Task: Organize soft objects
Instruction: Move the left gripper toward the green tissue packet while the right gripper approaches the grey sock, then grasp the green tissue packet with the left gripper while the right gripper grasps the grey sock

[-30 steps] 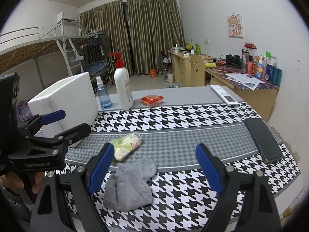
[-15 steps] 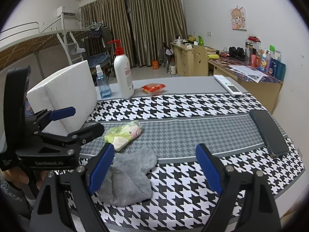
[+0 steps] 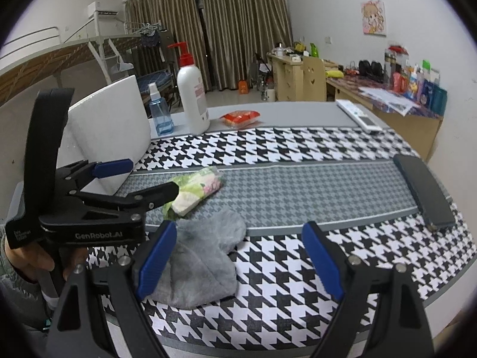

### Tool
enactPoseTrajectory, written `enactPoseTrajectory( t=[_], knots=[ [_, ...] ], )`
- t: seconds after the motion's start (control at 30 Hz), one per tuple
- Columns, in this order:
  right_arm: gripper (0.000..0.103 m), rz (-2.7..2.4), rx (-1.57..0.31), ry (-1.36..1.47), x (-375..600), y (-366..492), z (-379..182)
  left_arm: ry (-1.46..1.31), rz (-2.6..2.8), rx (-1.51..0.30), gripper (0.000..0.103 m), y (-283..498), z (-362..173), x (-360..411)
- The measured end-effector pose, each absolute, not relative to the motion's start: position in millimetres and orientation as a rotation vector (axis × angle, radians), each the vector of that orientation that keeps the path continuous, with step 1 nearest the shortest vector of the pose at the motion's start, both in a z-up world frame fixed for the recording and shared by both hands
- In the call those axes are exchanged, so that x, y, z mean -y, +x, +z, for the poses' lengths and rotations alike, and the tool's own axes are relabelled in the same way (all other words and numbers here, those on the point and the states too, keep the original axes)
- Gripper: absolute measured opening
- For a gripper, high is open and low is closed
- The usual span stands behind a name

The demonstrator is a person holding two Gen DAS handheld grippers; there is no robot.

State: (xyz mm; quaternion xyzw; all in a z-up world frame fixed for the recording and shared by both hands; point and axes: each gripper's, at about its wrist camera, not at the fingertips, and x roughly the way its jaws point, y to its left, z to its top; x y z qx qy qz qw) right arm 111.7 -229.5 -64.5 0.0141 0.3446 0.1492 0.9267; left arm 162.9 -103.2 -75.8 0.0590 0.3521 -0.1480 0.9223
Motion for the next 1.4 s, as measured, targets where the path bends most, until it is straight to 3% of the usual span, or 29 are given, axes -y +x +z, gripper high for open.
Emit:
enactPoseTrajectory(
  t=[0.7, 0.87, 1.0, 1.13, 1.4],
  knots=[
    [0.089, 0.352, -0.746, 0.002, 222, 113, -76, 0.137, -0.351, -0.794, 0.064, 180, -95, 118],
    [0.089, 0.372, -0.761, -0.006, 220, 113, -80, 0.146, -0.35, -0.82, 0.061, 184, -101, 121],
    [0.089, 0.381, -0.773, -0.006, 219, 115, -82, 0.12, -0.346, -0.867, 0.052, 192, -106, 119],
    [0.089, 0.383, -0.776, -0.009, 219, 116, -82, 0.123, -0.341, -0.878, 0.051, 193, -107, 119],
    [0.089, 0.396, -0.787, -0.022, 212, 120, -85, 0.116, -0.339, -0.87, 0.033, 194, -107, 119]
  ],
)
